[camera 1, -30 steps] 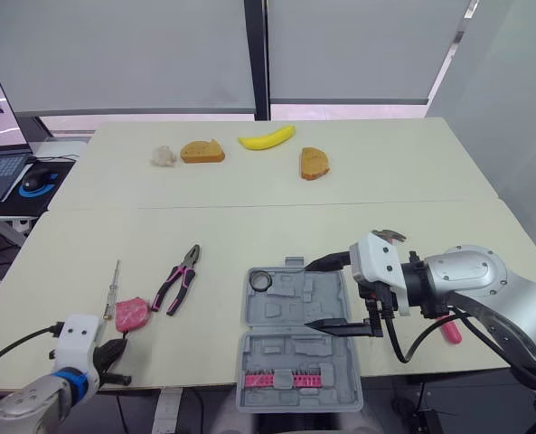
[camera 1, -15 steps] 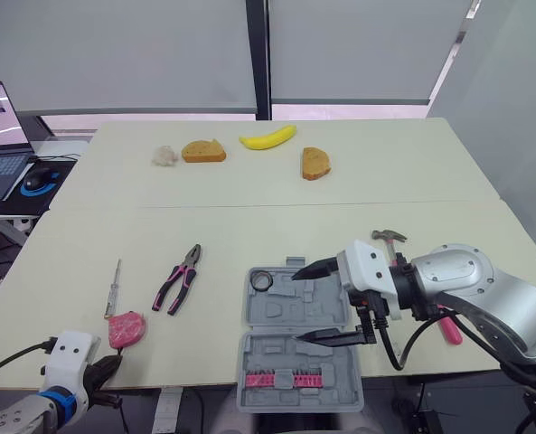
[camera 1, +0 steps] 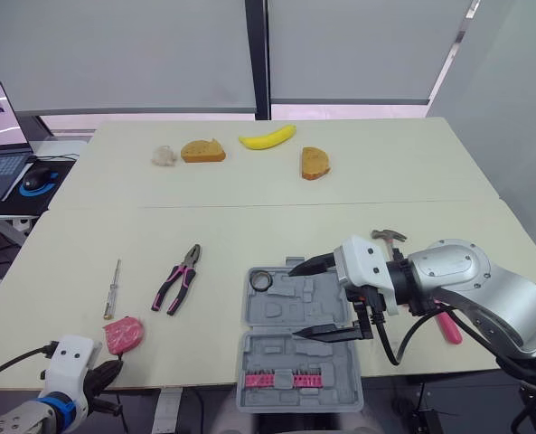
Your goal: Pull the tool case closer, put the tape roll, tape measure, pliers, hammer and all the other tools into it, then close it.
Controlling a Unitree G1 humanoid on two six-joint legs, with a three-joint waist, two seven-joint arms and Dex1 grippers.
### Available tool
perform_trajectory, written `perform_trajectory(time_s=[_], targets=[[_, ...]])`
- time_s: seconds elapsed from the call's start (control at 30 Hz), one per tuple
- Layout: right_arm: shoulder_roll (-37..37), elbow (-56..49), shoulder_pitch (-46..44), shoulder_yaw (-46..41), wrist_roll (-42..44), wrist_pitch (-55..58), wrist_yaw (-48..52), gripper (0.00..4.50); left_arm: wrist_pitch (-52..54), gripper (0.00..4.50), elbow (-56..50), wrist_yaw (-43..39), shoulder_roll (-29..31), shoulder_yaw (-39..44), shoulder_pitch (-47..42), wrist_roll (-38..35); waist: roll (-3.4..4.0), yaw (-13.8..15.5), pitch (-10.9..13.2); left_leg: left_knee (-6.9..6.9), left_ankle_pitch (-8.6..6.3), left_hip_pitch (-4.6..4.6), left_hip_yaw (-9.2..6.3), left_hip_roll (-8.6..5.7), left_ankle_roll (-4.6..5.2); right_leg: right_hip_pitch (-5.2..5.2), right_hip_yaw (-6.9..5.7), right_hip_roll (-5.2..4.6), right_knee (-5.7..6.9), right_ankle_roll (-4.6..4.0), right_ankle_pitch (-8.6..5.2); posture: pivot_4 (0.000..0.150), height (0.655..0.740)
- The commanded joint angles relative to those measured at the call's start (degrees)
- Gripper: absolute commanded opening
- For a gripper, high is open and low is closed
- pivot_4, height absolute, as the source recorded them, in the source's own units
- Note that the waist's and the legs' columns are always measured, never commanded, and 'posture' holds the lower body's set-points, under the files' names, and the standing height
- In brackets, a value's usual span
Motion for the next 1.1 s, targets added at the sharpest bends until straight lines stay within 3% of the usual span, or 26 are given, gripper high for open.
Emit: perform_trajectory(time_s=[0.03,0.57,0.67,0.87,1.07,1.1], targets=[[0.4,-0.9,-1.0,-0.1,-0.1,-0.6,0.1,4.50,0.1,0.03,-1.4,0.1,-0.1,2.7,0.7,-0.4,0.00,0.0,0.0,0.00,0.00,0.00,0.00,0.00,0.00,0.00,0.00,0.00,0.00,0.00,0.00,0.150,0.7400],[0.9,-0.4,-1.5,0.5,-0.6,-0.9,0.6,4.50,-0.2,0.03,-0.9,-1.1,-1.3,3.7,1.3,-1.6,-0.02,0.0,0.0,0.00,-0.01,-0.02,0.00,0.00,-0.01,-0.25,0.00,0.00,-0.01,0.00,0.00,0.150,0.7400],[0.8,-0.5,-1.5,0.5,-0.6,-0.9,0.5,4.50,-0.9,0.59,-0.7,-1.6,-1.4,4.3,1.8,-1.7,-0.02,0.0,0.0,0.00,-0.01,-0.02,0.00,0.00,-0.01,-0.25,0.00,0.00,-0.01,-0.01,0.00,0.150,0.7400],[0.8,-0.8,-1.2,0.4,-0.5,-1.0,0.5,4.50,-3.0,2.48,-2.0,-5.1,-1.5,7.7,4.8,-4.2,-0.05,0.0,0.0,-0.01,-0.02,-0.03,0.00,0.01,-0.01,-0.28,0.00,0.00,-0.02,-0.02,-0.01,0.150,0.7400],[1.5,-1.0,-2.2,0.3,0.1,-0.4,0.1,4.50,-10.4,4.43,0.8,-15.6,3.8,12.5,8.8,-4.8,-0.08,0.0,0.1,-0.03,-0.02,-0.04,0.00,0.03,-0.02,-0.33,-0.02,0.00,-0.05,-0.14,-0.08,0.150,0.7400],[1.8,-1.2,-3.0,0.1,0.6,0.2,-0.1,4.50,-13.9,4.47,3.0,-19.0,6.2,13.6,8.5,-4.4,-0.07,0.0,0.1,-0.03,-0.02,-0.04,0.01,0.03,-0.02,-0.33,-0.01,0.00,-0.05,-0.16,-0.09,0.150,0.7400]])
